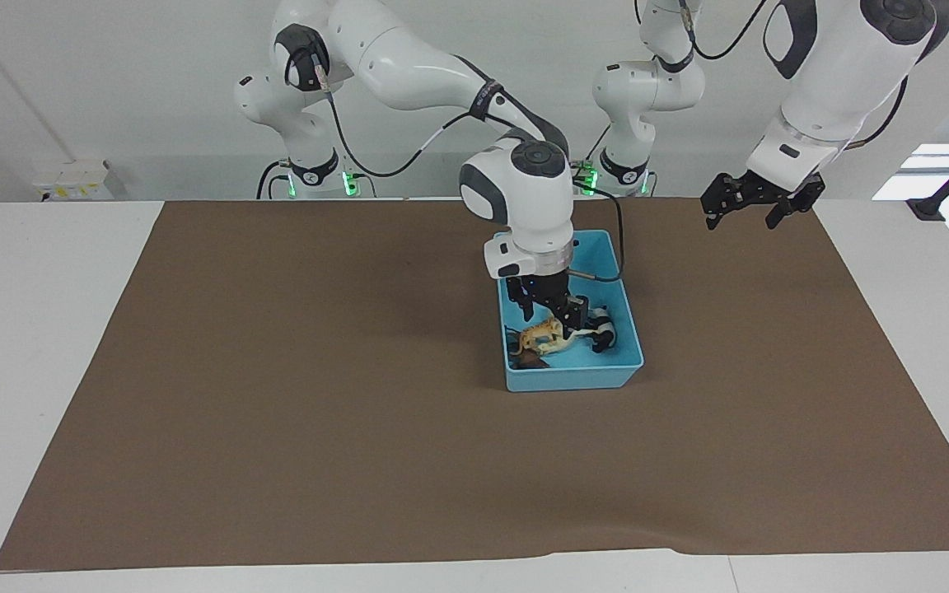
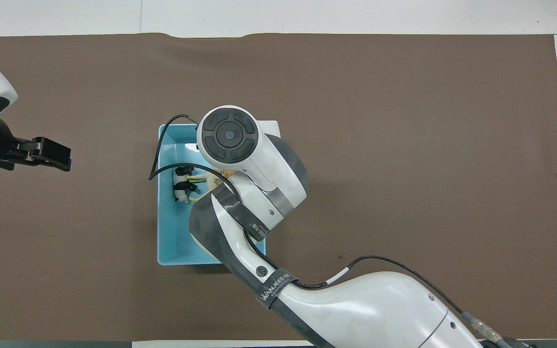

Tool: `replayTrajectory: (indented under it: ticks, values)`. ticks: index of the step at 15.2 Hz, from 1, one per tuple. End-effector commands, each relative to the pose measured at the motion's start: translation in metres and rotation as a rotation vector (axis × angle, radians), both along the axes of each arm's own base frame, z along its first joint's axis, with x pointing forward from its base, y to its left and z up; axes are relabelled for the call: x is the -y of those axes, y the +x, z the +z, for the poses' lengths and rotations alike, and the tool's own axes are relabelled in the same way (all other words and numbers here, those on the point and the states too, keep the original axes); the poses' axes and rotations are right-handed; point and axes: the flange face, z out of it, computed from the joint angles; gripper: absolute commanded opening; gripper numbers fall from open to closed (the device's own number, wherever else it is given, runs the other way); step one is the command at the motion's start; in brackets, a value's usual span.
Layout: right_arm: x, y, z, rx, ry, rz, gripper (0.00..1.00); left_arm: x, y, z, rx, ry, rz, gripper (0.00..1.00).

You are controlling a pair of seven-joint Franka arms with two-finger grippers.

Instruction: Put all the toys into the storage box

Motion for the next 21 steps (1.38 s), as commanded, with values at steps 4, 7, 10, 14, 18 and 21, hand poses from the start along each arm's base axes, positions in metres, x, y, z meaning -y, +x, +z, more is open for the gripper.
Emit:
replayTrajectory:
  ticks: [4,7,10,14,18,21]
  values:
    - [0.157,0.044,0.119,0.030,-0.077,0.197,1.00,-0.005,-0.007,0.004,-0.002,0.019,-0.001,1.00]
    - [0.263,0.066,0.150,0.049,-0.153,0.408,1.00,-0.005,-0.007,0.004,-0.004,0.019,0.000,1.00]
    - [0.365,0.074,0.171,0.050,-0.214,0.600,1.00,-0.005,-0.007,0.004,-0.002,0.019,-0.001,1.00]
    - [0.443,0.053,0.194,-0.022,-0.209,0.653,1.00,-0.005,-0.007,0.004,-0.002,0.019,0.000,1.00]
    - [0.502,0.002,0.215,-0.134,-0.185,0.699,1.00,-0.005,-0.007,0.004,-0.002,0.019,-0.001,1.00]
    - [0.526,-0.038,0.202,-0.201,-0.182,0.659,1.00,-0.005,-0.007,0.004,-0.002,0.019,-0.001,1.00]
